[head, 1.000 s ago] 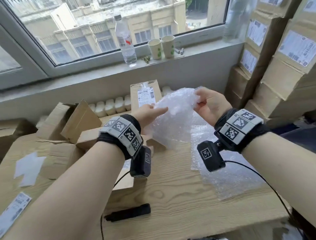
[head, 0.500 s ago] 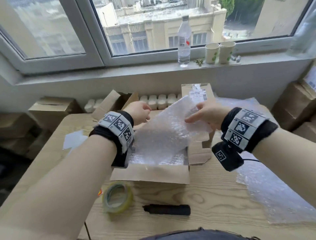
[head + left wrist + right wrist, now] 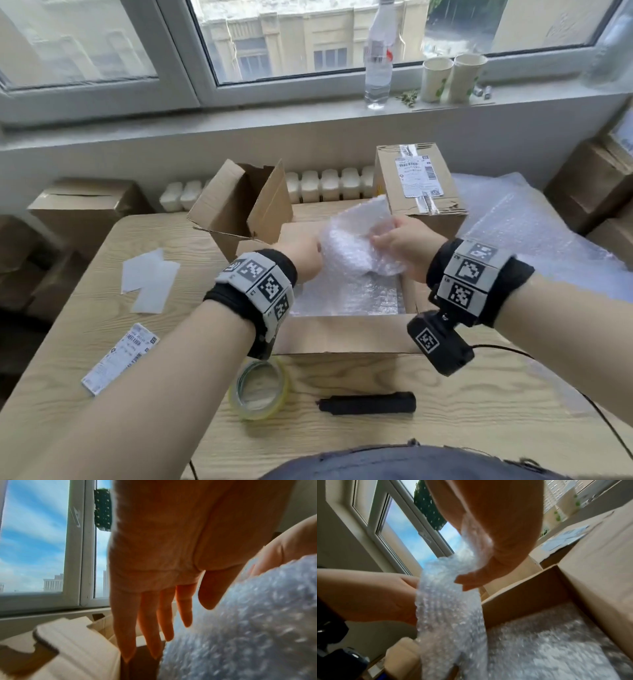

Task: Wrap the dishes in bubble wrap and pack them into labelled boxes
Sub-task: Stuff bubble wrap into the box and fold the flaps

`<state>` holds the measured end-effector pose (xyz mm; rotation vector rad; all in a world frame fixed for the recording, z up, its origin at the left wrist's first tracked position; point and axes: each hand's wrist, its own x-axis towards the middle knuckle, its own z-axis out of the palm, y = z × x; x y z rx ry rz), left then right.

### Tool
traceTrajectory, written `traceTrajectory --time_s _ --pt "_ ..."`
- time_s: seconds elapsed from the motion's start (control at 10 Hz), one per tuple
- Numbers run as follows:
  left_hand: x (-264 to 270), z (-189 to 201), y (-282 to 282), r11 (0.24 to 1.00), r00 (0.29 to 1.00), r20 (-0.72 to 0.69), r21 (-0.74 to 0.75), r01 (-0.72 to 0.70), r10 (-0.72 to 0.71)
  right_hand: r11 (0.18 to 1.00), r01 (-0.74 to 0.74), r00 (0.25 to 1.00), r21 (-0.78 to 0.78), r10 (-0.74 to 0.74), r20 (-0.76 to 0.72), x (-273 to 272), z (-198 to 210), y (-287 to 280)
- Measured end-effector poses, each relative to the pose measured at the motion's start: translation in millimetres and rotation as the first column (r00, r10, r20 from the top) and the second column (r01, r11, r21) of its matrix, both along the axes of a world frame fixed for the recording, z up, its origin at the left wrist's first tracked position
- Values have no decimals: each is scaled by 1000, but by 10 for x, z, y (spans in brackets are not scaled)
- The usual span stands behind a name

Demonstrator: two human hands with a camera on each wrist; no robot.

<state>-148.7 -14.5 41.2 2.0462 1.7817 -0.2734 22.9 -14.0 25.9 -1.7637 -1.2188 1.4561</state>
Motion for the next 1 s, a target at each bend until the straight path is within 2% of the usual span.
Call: traceTrajectory --time_s 0.1,0.2,0.3,0.4,0.5,0.6,0.7,0.8,0.9,1.0 --pt "-89 137 69 982 986 88 111 -152 143 998 66 961 1 -63 -268 -17 32 -24" --pt "-104 194 48 964 986 75 209 -164 151 998 -16 999 -58 19 51 -114 -100 -140" --pt "-14 82 19 995 999 23 102 25 -27 965 -198 784 -173 262 562 -141 -107 -194" --pt "113 -87 -34 969 974 -80 -147 199 -212 947 -305 613 -103 278 740 -167 -4 -173" --pt "191 -178 -42 946 962 -136 -255 199 -238 843 -533 375 -69 309 874 -235 35 -180" --pt "239 -146 -11 912 930 -209 -349 216 -301 654 -695 176 -298 556 812 -298 -139 -163" --pt "224 -341 149 909 940 -211 -378 173 -267 573 -702 124 -423 684 719 -328 -273 -145" --pt "262 -346 180 914 939 -218 -367 174 -266 561 -718 144 -412 699 701 -322 -239 -135" --pt "368 -224 190 921 925 -232 -322 219 -301 662 -697 332 -274 637 695 -193 -77 -129" --pt "608 -44 216 946 920 -244 -183 266 -306 829 -559 627 -8 429 650 144 138 -173"
